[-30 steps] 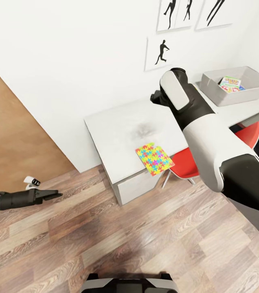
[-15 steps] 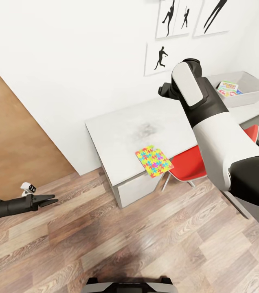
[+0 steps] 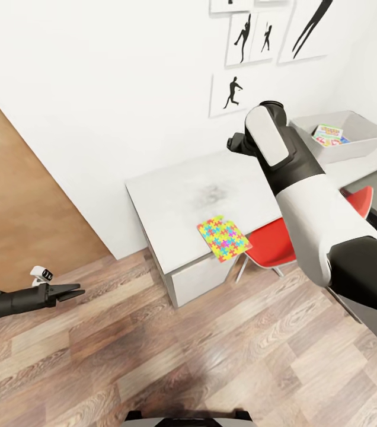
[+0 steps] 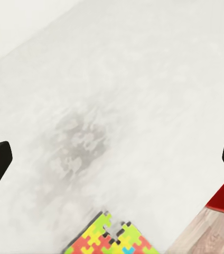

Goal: Put all the toys in the child's room - the three board games (two on the bed and one on the table), the two jigsaw puzzles on the table, and the tennis ball on the table - inside the toy box on the table in the child's room.

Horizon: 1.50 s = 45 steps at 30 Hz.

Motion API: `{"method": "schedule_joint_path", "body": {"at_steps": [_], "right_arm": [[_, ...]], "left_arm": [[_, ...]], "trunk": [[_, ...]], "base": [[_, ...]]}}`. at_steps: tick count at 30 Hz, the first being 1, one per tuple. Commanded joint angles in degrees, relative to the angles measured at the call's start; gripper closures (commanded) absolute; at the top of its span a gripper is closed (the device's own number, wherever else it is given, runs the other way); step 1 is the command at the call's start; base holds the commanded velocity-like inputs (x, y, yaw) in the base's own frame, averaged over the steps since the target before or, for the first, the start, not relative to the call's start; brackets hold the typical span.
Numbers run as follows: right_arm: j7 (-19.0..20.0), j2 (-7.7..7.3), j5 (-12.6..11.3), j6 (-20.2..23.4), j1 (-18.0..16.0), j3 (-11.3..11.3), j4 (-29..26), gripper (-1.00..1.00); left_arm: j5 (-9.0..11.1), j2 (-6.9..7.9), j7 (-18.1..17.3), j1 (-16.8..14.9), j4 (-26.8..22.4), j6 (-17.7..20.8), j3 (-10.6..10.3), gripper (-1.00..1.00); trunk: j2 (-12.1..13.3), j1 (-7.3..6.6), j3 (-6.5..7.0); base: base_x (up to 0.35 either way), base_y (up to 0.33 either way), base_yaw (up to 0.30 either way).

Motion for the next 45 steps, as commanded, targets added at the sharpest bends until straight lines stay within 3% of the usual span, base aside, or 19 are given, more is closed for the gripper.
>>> {"method": "schedule_joint_path", "body": {"at_steps": [1, 10, 17, 29, 38, 45], "right_arm": [[-0.58, 0.04, -0.56, 0.13, 0.28, 0.17, -0.02, -1.00], [-0.64, -0.03, -0.57, 0.58, 6.55, 0.15, -0.44, -1.00], [-0.59, -0.22, -0.59, 5.38, 9.46, -0.81, -5.70, -1.00], [-0.67, -0.61, -0.60, 10.52, 15.98, -9.15, -8.90, -1.00], [-0.67, -0.57, -0.72, 11.21, 16.84, -11.51, -8.94, -1.00], [-0.67, -0.58, -0.73, 11.23, 16.86, -11.86, -8.98, -1.00]], "left_arm": [[0.35, 0.08, -0.19, -0.07, 0.00, 0.60, -0.42, -1.00], [0.32, 0.08, 0.01, -0.07, 0.02, 0.59, -0.46, -1.00], [0.32, 0.08, 0.11, -0.07, 0.02, 0.51, -0.46, -1.00], [0.28, 0.08, 0.34, -0.07, 0.08, 0.59, -0.43, -1.00], [0.32, 0.08, 0.34, -0.07, 0.08, 0.59, -0.49, -1.00], [0.32, 0.04, 0.34, -0.07, 0.08, 0.59, -0.54, -1.00]], "trunk": [[-0.10, 0.04, 0.01], [-0.10, 0.04, 0.87], [-0.10, 0.04, 1.53], [-0.10, 0.04, 2.68], [-0.10, 0.04, 3.54], [-0.10, 0.04, 4.21]], "base": [[0.000, 0.000, 0.000], [0.000, 0.000, 0.000], [0.000, 0.000, 0.000], [0.000, 0.000, 0.000], [0.000, 0.000, 0.000], [-0.015, 0.000, 0.000]]}}
